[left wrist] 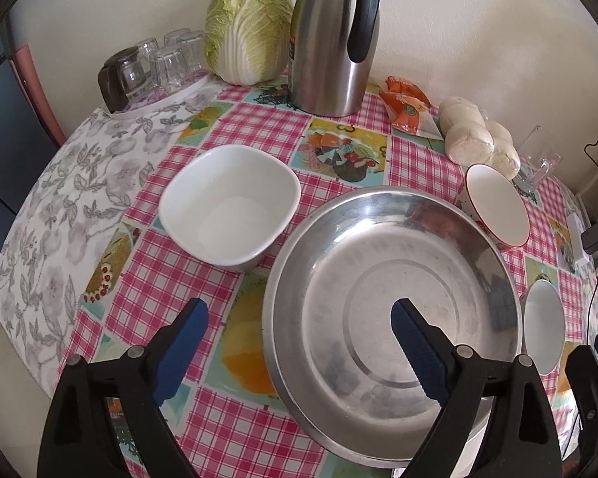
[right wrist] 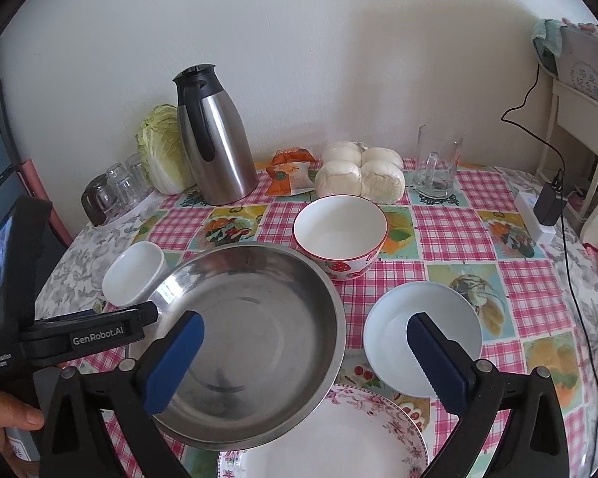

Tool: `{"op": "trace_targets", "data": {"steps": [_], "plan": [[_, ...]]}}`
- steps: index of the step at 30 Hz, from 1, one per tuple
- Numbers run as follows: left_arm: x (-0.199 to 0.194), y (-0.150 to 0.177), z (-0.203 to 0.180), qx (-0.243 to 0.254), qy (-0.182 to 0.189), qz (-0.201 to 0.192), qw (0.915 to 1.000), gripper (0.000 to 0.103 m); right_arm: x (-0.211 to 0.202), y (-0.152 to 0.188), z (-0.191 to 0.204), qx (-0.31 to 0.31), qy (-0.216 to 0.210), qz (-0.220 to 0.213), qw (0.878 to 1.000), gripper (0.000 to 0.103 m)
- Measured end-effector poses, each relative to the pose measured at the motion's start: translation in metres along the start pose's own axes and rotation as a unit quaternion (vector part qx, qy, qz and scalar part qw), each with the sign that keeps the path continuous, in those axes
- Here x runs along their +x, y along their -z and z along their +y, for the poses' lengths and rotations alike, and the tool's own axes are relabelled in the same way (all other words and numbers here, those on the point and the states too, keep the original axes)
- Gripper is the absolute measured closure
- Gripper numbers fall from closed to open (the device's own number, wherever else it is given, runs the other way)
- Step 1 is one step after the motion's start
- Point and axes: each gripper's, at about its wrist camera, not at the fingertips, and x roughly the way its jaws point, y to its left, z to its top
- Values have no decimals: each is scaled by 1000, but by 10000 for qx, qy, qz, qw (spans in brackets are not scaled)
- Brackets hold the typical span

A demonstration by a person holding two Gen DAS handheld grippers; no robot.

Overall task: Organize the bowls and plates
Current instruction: 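Open both tools to release the steel basin and pull back, then move both tools to the pink-floral plate rim and close on it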

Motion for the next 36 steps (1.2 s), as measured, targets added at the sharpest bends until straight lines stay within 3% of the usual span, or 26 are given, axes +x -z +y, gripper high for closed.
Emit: {"op": "trace_targets", "data": {"steps": [3, 10, 17, 23, 31, 36], "plan": [[-8, 2, 3, -106, 10, -148, 9998, 1, -8, 2, -2, 47, -45, -147, 9999, 0], [-31, 11, 7, -292, 132, -507, 9982, 1, -22, 9, -12, 258, -13, -314, 9992, 0], [-49, 28, 0, -127, 137, -939, 9954, 1, -36, 21, -21, 386, -69, -536, 9978, 0], [-56, 45, -11, -25, 153, -1023, 9946, 1, -37, 34, -30, 584, -20, -420, 9974, 0], [-63, 71, -29, 204, 584, -1029, 9928, 1, -39, 54, -45, 864, -33, -101, 9962, 0], [-63, 82, -35, 188, 1263, -776, 9888, 1, -40, 67, -55, 974, 108, 133, 9951, 0]]}}
